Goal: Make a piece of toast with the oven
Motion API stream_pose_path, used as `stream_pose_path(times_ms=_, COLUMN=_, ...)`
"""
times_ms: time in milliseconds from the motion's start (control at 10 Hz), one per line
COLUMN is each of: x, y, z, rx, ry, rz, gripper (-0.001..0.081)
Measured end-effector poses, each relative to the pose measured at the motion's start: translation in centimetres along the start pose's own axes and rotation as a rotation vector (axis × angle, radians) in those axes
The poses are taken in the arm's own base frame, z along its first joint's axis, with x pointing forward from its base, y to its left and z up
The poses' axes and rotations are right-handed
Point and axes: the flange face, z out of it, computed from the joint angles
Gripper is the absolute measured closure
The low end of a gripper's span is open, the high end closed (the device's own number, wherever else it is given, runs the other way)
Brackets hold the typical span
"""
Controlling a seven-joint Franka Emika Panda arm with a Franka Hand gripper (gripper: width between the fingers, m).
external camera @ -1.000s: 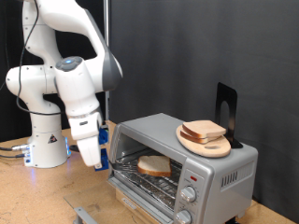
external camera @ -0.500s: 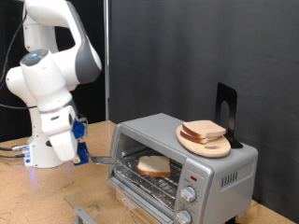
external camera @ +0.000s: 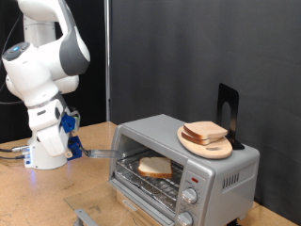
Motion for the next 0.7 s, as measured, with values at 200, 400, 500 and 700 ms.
stream_pose_path(times_ms=200, x=0.7, y=-0.6, z=-2.7, rx=0.104, ry=0.036, rz=0.018, gripper=0.0441)
stream_pose_path(times_ms=400, x=1.3, y=-1.3, z=-5.9, rx=0.182, ry=0.07, rz=0.014, gripper=0.0441)
stream_pose_path(times_ms=500, x=1.6, y=-1.7, z=-7.5, rx=0.211, ry=0.083, rz=0.006, gripper=0.0441)
stream_pose_path(times_ms=700, x=2.0, y=-2.6, z=-10.5, rx=0.242, ry=0.107, rz=0.001, gripper=0.0441)
